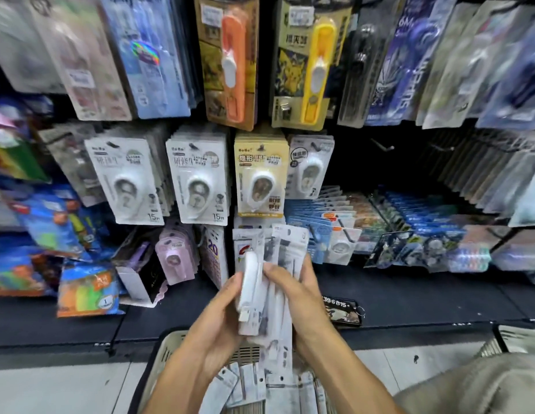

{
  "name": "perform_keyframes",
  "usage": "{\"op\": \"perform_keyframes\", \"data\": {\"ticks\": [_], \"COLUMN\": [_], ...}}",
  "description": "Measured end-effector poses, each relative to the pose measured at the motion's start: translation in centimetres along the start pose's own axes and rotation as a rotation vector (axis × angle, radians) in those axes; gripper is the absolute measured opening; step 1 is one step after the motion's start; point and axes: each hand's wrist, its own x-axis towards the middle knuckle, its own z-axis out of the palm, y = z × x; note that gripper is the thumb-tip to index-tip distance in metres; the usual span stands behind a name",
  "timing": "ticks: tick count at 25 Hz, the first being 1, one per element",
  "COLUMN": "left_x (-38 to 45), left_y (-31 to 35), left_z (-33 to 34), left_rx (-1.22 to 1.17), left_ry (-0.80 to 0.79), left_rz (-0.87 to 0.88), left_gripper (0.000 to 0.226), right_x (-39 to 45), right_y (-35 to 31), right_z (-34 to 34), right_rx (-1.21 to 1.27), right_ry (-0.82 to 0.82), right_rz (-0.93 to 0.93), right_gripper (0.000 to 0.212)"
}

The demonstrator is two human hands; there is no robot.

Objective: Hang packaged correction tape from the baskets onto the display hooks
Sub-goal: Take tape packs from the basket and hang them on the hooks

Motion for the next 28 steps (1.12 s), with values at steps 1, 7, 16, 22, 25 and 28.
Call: {"op": "perform_keyframes", "data": {"ticks": [1, 7, 16, 22, 25, 28], "left_x": [-0.3, -1.1, -1.0, -0.9, -0.9, -0.7], "left_y": [-0.1, 1.4, 4.9, 3.5, 3.2, 2.9], "left_z": [0.4, 2.9, 4.6, 4.5, 4.4, 4.3], "left_rx": [0.003, 0.172, 0.114, 0.040, 0.071, 0.062], "left_ry": [-0.039, -0.060, -0.093, -0.177, -0.196, -0.164], "left_rz": [-0.057, -0.127, 0.030, -0.037, -0.077, -0.068], "left_gripper": [0.048, 0.064, 0.082, 0.081, 0.082, 0.067], "right_x": [0.1, 1.3, 3.4, 3.1, 3.3, 3.4], "right_y": [-0.4, -3.0, -6.7, -5.9, -6.1, -5.9], "right_z": [0.3, 0.3, 0.1, 0.8, 0.6, 0.7], "right_rx": [-0.048, -0.308, -0.188, 0.060, 0.023, 0.091], "right_ry": [0.044, 0.273, 0.091, 0.090, 0.140, 0.162], "right_rz": [-0.002, 0.037, 0.031, -0.099, -0.200, -0.207], "right_gripper": [0.058, 0.044, 0.050, 0.068, 0.068, 0.071]}}
